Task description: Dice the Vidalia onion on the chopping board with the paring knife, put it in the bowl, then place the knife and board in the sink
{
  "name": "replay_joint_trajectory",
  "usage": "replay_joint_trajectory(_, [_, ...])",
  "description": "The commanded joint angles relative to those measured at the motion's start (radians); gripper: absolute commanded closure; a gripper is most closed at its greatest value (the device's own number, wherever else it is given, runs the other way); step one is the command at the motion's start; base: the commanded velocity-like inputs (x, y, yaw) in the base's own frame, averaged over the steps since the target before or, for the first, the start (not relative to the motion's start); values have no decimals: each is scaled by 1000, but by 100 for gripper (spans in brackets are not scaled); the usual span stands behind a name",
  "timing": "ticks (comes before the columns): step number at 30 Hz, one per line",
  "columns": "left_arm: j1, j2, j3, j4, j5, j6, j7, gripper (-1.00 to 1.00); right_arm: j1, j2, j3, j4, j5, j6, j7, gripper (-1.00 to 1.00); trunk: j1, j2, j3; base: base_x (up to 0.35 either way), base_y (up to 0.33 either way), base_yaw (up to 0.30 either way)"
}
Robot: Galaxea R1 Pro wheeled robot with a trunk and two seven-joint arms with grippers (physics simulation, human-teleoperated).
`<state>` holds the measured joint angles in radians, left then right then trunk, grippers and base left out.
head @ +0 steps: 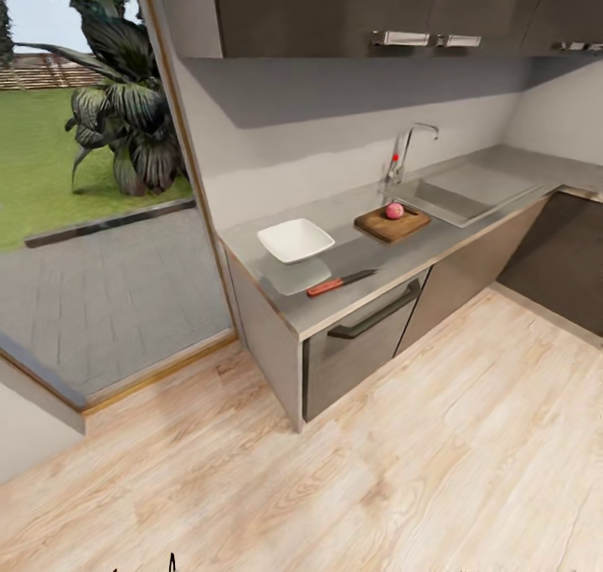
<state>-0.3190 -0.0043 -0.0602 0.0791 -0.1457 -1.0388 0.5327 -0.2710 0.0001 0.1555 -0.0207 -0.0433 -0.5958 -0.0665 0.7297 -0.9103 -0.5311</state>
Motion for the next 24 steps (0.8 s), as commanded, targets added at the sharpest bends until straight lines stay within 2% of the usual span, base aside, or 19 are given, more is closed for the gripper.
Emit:
replay_joint_trajectory(1, [-2,0,-6,4,-6,-3,10,-100,-1,0,9,1,-4,-2,-5,-100,0,-1,0,0,1,-208])
replay_joint_trajectory(15, [-2,0,-6,4,-6,-3,10,-100,-1,0,9,1,-4,-2,-5,-100,0,-1,17,2,4,-208])
replay_joint_trajectory(24, [-2,0,-6,4,-6,-3,10,-100,-1,0,9,1,-4,-2,-5,-100,0,-1,28,136,190,-208])
